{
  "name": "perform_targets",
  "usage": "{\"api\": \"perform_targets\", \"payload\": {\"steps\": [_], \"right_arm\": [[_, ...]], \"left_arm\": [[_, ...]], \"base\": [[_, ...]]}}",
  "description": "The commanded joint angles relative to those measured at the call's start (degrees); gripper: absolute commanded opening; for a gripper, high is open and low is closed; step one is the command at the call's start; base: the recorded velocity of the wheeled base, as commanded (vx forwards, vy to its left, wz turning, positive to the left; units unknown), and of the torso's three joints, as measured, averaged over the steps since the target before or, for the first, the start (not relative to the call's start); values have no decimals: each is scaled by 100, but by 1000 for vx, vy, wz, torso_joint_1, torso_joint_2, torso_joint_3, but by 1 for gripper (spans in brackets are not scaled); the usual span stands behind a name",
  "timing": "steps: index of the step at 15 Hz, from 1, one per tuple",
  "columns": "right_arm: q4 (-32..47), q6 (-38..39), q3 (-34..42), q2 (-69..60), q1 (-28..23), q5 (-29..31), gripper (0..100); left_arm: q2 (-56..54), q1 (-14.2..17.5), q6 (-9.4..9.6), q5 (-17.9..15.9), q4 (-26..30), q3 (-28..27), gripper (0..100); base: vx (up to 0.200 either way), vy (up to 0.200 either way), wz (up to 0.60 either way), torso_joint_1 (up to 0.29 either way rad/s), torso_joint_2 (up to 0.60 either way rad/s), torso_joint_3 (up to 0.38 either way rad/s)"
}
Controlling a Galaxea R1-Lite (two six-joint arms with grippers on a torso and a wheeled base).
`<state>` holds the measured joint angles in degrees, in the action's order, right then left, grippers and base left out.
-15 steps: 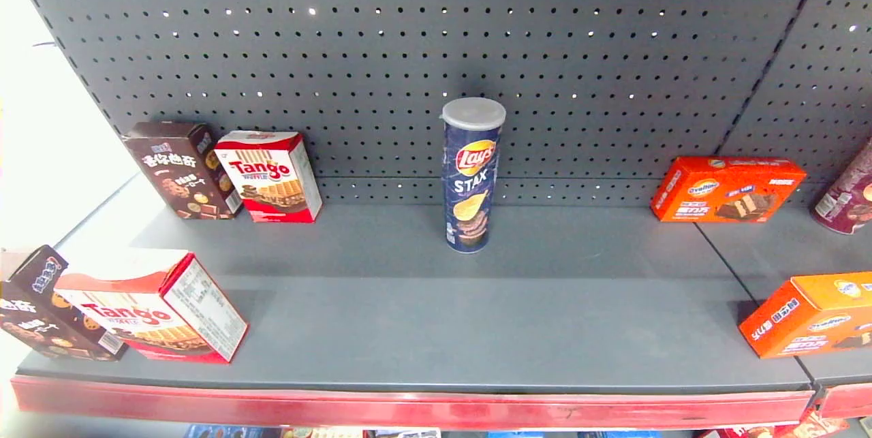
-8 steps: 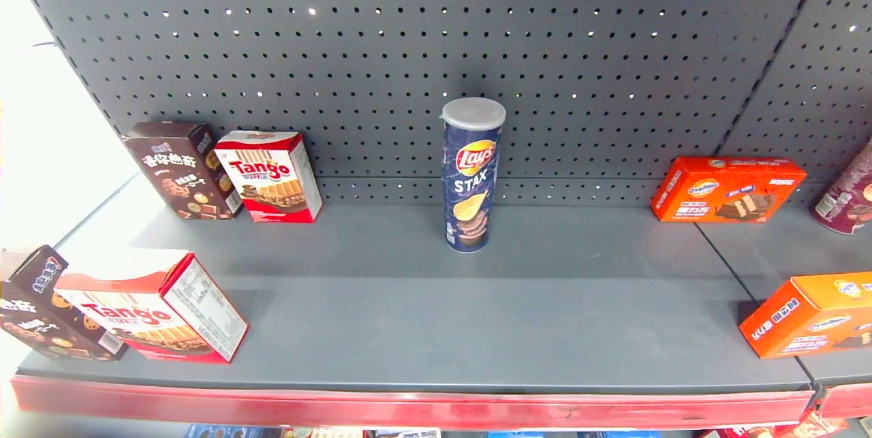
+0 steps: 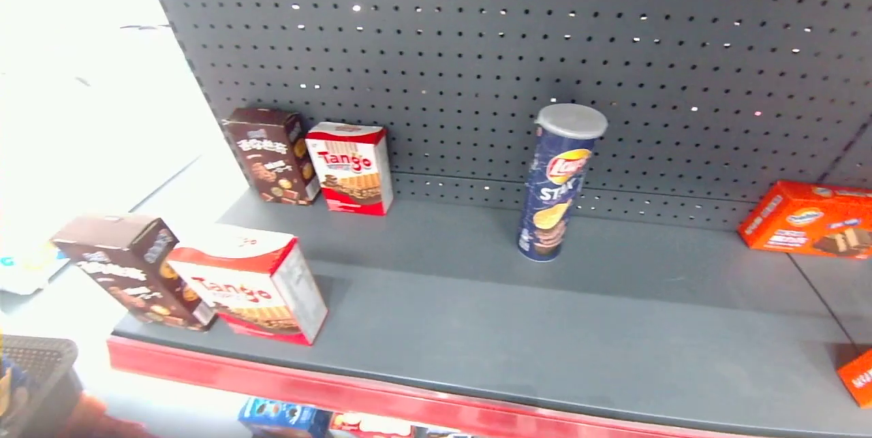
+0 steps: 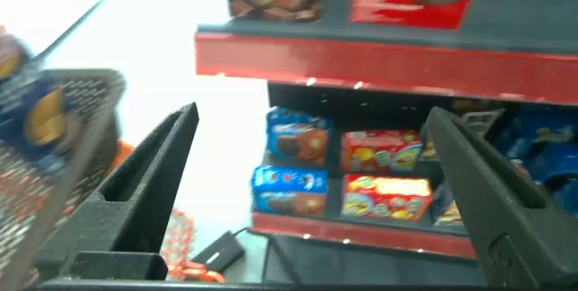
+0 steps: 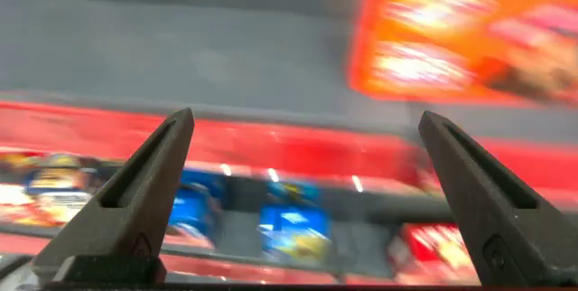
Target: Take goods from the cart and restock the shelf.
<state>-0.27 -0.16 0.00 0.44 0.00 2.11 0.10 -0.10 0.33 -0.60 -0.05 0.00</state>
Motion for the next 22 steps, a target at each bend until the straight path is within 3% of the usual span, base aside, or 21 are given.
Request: {"api": "perform_targets", "payload": {"steps": [1, 5, 19, 20, 21, 22], "right_arm": [[0, -2, 0, 9, 0, 0, 100], [0, 16, 0, 0, 0, 0, 100], [0, 7, 0, 0, 0, 9, 100], [0, 7, 0, 0, 0, 9, 100], [0, 7, 0, 9, 0, 9, 100], [0, -2, 0, 0, 0, 9, 100]], "left_arm": [[8, 1, 2, -2, -4, 0, 100], [8, 1, 2, -2, -4, 0, 100], [8, 10, 37, 33, -13, 0, 100], [43, 27, 160, 86, 5, -79, 100], [377, 27, 530, 121, 40, -448, 100], [1142, 36, 697, 218, 172, -967, 100]], "base": [[0, 0, 600, 2, 2, -2], [0, 0, 600, 2, 1, 0], [0, 0, 0, 0, 0, 0], [0, 0, 0, 0, 0, 0], [0, 0, 0, 0, 0, 0], [0, 0, 0, 0, 0, 0]]}}
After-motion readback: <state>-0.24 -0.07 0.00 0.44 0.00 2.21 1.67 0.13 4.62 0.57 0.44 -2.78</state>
